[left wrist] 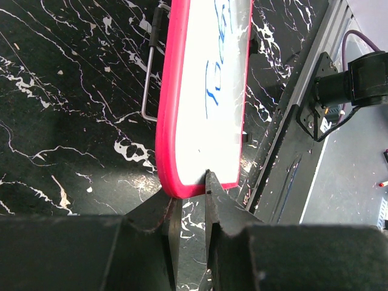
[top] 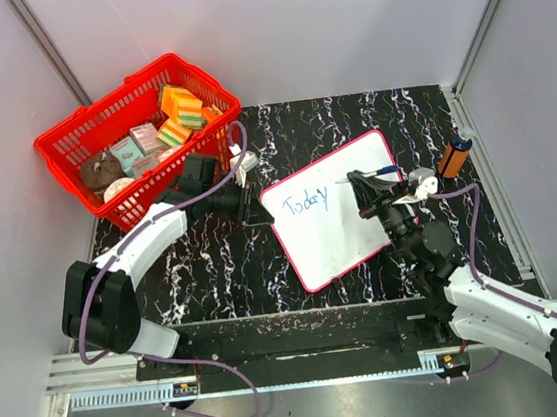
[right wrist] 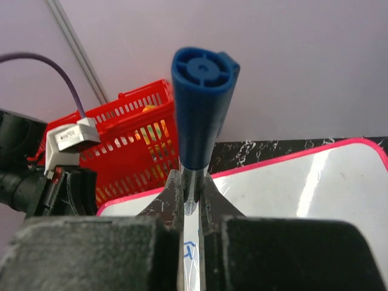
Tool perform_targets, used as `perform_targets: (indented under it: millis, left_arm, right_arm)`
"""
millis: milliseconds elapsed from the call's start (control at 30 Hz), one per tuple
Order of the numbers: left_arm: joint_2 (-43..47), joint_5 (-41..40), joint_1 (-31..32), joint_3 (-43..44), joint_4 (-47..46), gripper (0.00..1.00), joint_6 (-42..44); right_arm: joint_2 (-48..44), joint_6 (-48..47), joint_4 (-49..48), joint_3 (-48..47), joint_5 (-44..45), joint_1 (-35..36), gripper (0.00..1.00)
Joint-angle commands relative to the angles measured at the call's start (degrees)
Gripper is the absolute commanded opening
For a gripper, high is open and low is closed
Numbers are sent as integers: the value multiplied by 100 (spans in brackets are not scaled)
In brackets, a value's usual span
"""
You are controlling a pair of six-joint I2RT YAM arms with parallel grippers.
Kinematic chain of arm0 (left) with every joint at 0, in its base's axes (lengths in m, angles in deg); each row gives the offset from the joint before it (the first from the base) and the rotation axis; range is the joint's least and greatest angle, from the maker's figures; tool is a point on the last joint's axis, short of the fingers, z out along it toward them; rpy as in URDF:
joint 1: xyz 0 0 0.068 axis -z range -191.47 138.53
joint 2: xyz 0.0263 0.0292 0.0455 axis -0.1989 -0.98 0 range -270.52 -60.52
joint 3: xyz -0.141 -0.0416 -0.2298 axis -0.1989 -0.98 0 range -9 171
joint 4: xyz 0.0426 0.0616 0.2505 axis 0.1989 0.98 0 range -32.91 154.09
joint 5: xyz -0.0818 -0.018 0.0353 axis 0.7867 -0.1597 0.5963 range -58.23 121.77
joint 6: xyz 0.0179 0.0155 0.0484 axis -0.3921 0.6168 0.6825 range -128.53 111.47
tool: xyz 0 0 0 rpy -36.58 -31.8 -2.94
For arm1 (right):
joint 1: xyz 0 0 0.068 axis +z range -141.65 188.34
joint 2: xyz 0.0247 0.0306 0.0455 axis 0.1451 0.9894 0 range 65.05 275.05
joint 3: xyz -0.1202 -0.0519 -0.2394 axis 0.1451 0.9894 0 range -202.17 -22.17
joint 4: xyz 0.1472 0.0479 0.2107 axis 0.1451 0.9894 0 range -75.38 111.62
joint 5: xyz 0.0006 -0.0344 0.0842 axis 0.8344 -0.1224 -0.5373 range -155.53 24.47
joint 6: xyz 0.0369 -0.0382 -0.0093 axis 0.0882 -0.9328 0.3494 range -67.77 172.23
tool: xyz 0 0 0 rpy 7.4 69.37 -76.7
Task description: Write a sentence on the whiteboard
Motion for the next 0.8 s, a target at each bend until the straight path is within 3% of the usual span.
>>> perform_targets:
  millis: [0,433,533,767]
  left_arm:
    - [28,-613,378,-120,1161,0,1112]
    - [327,-1632,369,-58,1584,2,1341]
    - [442,-1861,360,-110,1531,6,1341]
    - [205,-1861,360,-5,1566,30,1332]
  right_arm:
    - [-189,-235,489,-320,287,-42,0]
    - [-312,-191,885,-346,261,-42,0]
    - [-435,-183,1077,-346,313,-42,0]
    - [-681,-68,1254,-293,427,-50,0]
